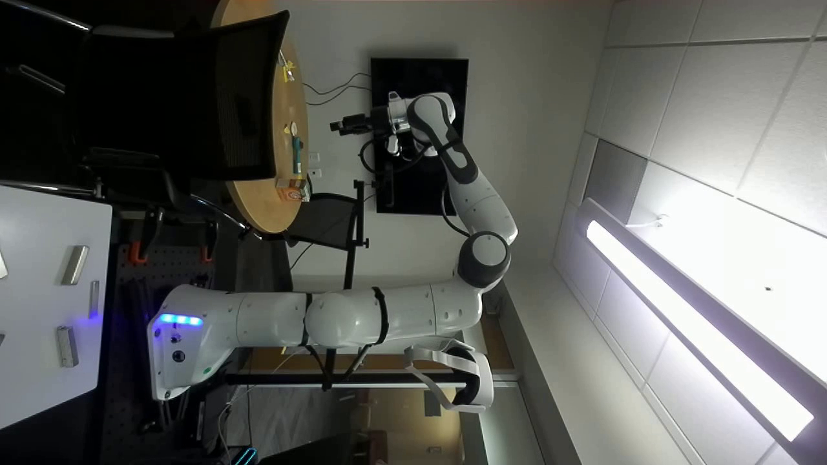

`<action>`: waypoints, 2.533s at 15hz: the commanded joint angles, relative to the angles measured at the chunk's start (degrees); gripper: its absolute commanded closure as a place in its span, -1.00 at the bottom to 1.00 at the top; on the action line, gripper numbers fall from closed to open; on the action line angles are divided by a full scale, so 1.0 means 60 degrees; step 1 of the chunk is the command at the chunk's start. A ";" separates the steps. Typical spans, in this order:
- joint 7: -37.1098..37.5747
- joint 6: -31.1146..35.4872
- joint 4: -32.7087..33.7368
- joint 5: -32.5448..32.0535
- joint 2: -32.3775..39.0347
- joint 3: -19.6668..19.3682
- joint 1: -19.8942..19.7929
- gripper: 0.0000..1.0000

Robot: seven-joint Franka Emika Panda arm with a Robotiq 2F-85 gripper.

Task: Pick up the purple duster on the table and use it to wipe the whiteboard

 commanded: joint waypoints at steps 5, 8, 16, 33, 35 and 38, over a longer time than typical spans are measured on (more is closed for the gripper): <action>-0.4141 0.0220 0.1266 0.0937 0.1264 0.0409 -0.0468 -1.00; -0.3394 0.0299 0.1030 0.0669 0.1185 0.0331 -0.0361 -1.00; -0.3385 0.1142 0.0714 0.0528 0.1524 0.0179 -0.0612 -1.00; -0.5405 0.2828 0.3058 0.0127 0.5246 0.0206 -0.2004 -1.00; -0.5239 0.3120 0.3149 0.0063 0.5483 0.0196 -0.1954 -1.00; -0.4946 0.3510 0.3121 0.0042 0.5757 0.0191 -0.1863 -1.00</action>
